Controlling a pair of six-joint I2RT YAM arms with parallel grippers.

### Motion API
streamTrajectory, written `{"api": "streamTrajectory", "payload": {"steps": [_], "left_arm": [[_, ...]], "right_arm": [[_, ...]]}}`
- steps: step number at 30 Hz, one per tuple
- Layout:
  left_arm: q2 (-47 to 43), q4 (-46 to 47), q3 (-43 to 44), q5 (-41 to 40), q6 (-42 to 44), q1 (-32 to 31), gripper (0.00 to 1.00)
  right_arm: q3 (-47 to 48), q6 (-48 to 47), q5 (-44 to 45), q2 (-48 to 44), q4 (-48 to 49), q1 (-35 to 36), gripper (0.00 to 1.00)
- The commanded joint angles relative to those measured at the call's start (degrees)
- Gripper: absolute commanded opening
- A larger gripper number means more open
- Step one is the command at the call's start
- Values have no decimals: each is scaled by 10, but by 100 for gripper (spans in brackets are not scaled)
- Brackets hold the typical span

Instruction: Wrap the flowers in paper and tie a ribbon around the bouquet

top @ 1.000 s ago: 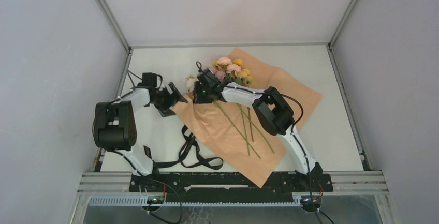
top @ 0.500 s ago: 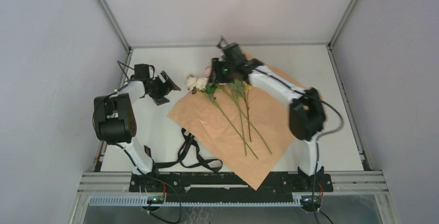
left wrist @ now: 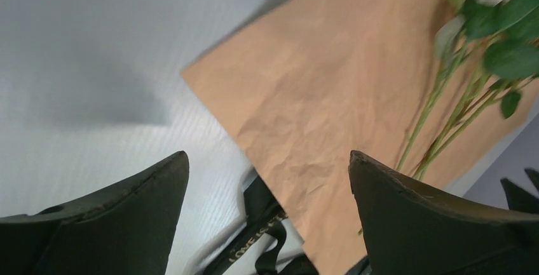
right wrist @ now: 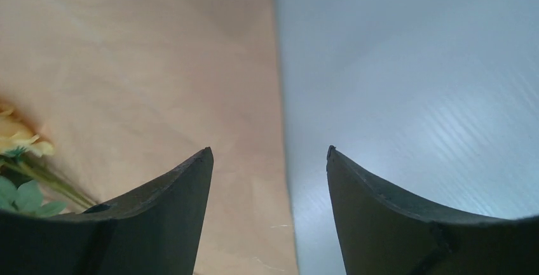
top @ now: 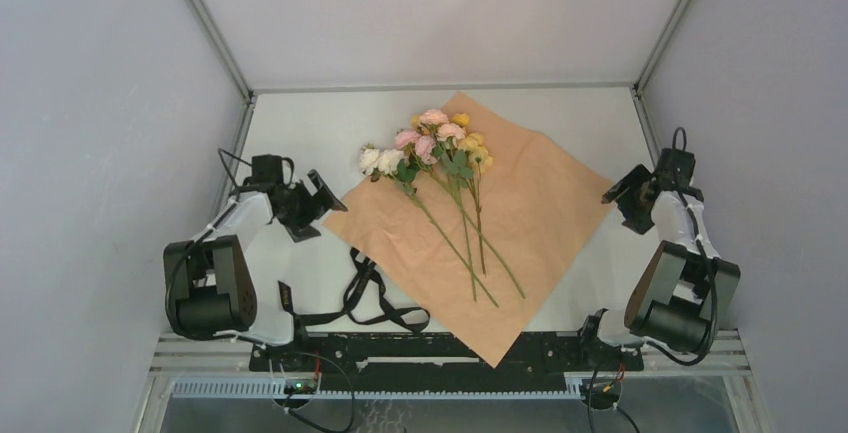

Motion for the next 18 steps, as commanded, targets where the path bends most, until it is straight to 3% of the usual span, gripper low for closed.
{"api": "streamTrajectory", "payload": {"steps": [1,8,14,18], "left_arm": [[14,22,-64,45,-5,-36,100],[22,60,-84,64,-29,-97,100],[54,103,-81,86,-46,-127,99],[69,138,-67,103,-55,-127,89]], "right_arm": [[-11,4,-44,29,36,-42,75],[-34,15,-82,125,77,-46,73],[-42,23,-152,141,101,-46,68],[-44,24,-215,143,117,-45,64]]}}
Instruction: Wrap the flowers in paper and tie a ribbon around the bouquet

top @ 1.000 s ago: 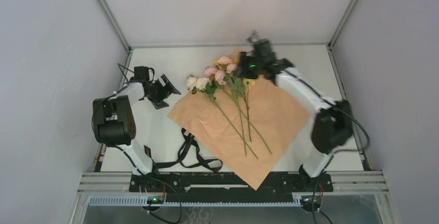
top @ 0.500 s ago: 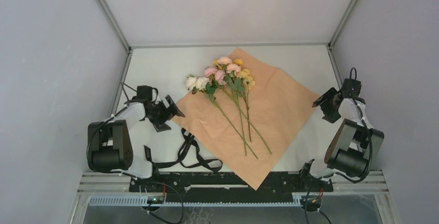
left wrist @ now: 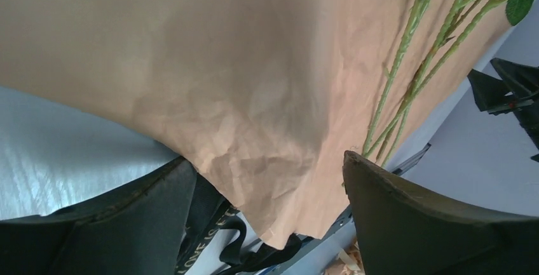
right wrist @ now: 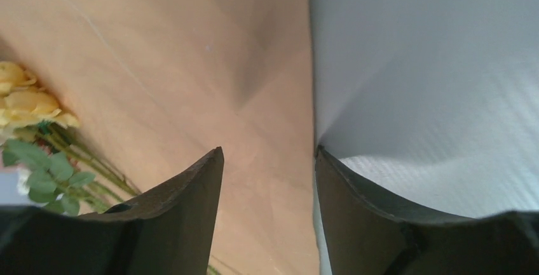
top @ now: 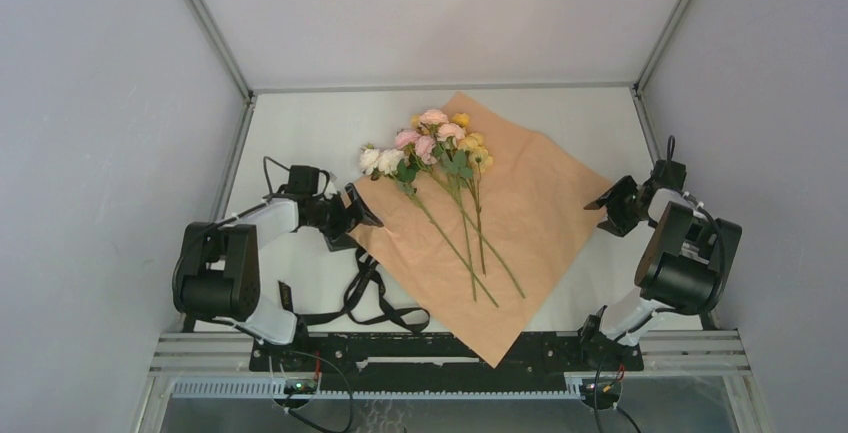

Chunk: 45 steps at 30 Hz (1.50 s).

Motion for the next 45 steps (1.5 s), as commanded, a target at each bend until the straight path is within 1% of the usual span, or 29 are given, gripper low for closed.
{"api": "streamTrajectory", "payload": {"steps": [1,5,7,9,13,17,18,22,25,26,27,30,32,34,35,36,38,39,41,43,44,45], "left_arm": [[22,61,4,4,-18,-3,86],[11,107,-4,13,-47,-3,64],[10,122,-5,25,-61,-3,57],[7,137,-5,31,-73,-3,49],[4,148,3,33,-78,-2,27],[9,137,20,30,-67,7,3],[15,131,30,26,-60,13,0],[49,92,99,-15,-2,45,0],[73,81,144,-30,24,71,0],[79,79,154,-30,29,74,0],[85,75,161,-28,33,74,0],[94,72,156,-13,32,74,0],[97,71,147,-8,33,74,0],[100,71,140,-5,36,74,0],[101,70,139,-3,38,74,0],[102,70,138,-2,38,74,0],[103,70,138,0,39,74,0],[104,70,137,0,40,75,0],[104,70,136,1,43,74,0],[106,69,135,0,43,74,0],[106,68,135,-1,43,74,0],[107,66,134,-1,43,74,0]], "right_arm": [[-9,10,-88,13,30,3,63],[-9,19,-116,20,43,8,61],[-10,26,-128,19,51,13,58],[-12,31,-138,18,58,20,52],[-17,34,-145,9,68,33,30],[-27,41,-142,-6,77,50,11],[-31,45,-139,-10,83,60,8],[-33,60,-119,-15,94,130,4],[-34,83,-98,-27,118,157,2],[-34,89,-89,-30,125,160,2],[-32,92,-79,-33,125,161,6],[-7,71,-22,-45,73,162,26],[12,43,50,-74,22,171,39],[30,20,158,-118,-30,201,49],[43,7,210,-140,-56,222,52],[52,-5,258,-165,-67,247,54],[65,-34,328,-203,-64,327,55],[70,-55,341,-216,-48,367,56],[79,-93,323,-211,0,449,57],[94,-122,243,-172,58,516,58],[113,-131,206,-139,76,552,58],[139,-139,196,-100,81,578,59]]}}
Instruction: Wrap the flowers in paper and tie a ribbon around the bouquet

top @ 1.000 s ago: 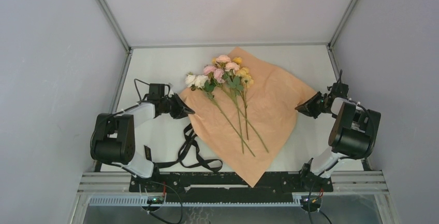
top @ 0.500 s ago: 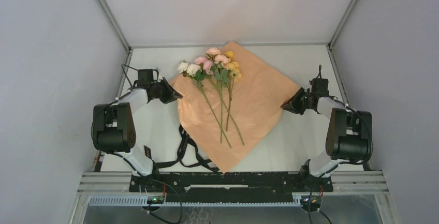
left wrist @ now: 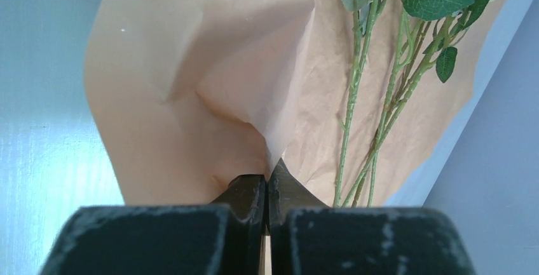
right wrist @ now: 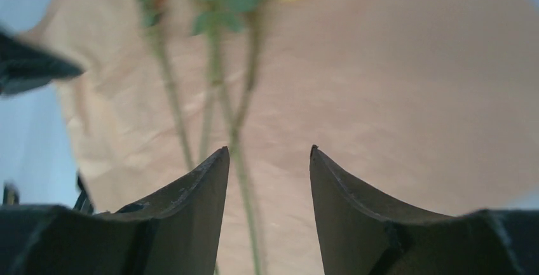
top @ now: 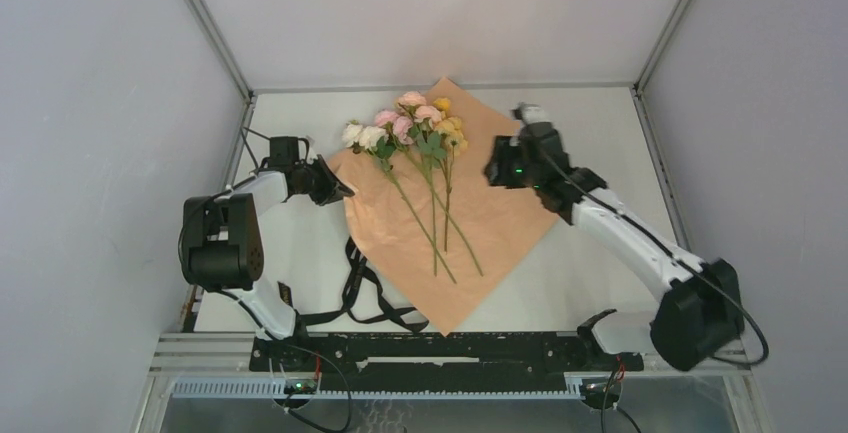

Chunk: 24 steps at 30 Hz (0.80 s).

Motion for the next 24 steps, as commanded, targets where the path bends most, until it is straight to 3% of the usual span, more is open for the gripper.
{"api": "streamTrajectory", "payload": {"steps": [1,10,19,21,24], "left_arm": [[1,0,-3,14,15,-1,0],[-13,-5,-14,7,29,-1,0],[-4,-13,-9,11,36,-1,0],[-2,-13,-9,12,37,-1,0],[0,-14,-7,14,37,-1,0]], "right_arm": [[87,-81,-51,134,60,104,59],[426,-112,-83,466,-47,183,57],[567,-82,-124,609,-81,196,55],[583,-73,-111,628,-86,196,49],[598,-68,-104,643,-87,195,33]]}}
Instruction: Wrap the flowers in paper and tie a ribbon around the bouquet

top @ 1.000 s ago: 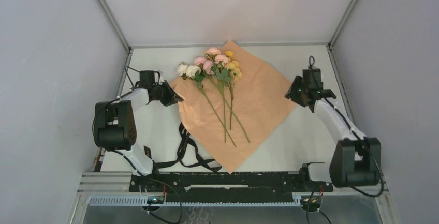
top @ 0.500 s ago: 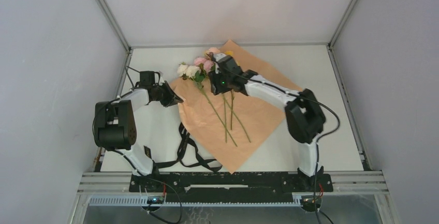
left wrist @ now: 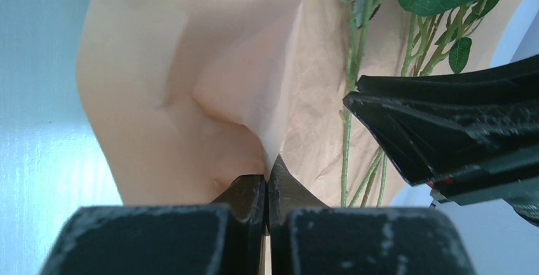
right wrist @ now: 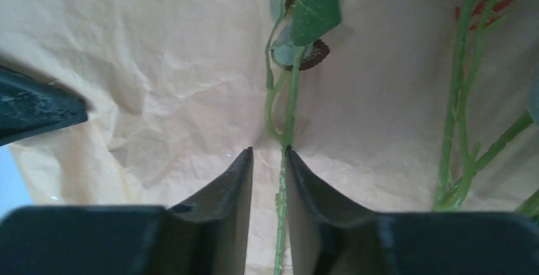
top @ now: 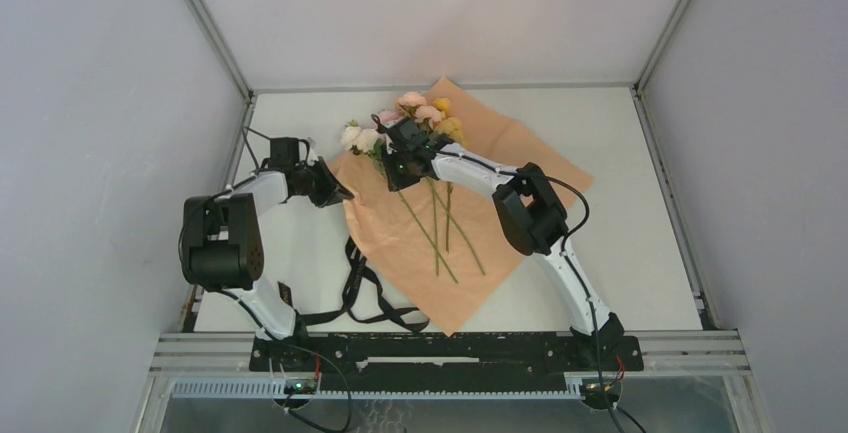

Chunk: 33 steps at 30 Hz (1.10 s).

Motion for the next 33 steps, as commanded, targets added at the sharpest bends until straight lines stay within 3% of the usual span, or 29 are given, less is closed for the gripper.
{"api": "streamTrajectory", "payload": {"steps": [1,6,17,19,24,28,33], "left_arm": [[-1,-3,-6,15,16,0,0],[3,-3,-5,16,16,-1,0],[2,-4,-1,16,14,-1,0],[3,-4,-1,16,14,-1,0],[4,-5,-1,11,16,-1,0],[7,-5,-1,8,16,-1,0],[8,-5,-1,8,16,-1,0]], "right_arm": [[38,18,8,11,-3,2,28],[44,18,27,11,1,-1,21],[104,6,71,73,-40,3,34],[106,4,72,78,-43,5,29],[118,6,35,63,-50,5,0],[117,37,-33,7,-20,1,0],[61,111,-134,-85,111,-16,0]]}}
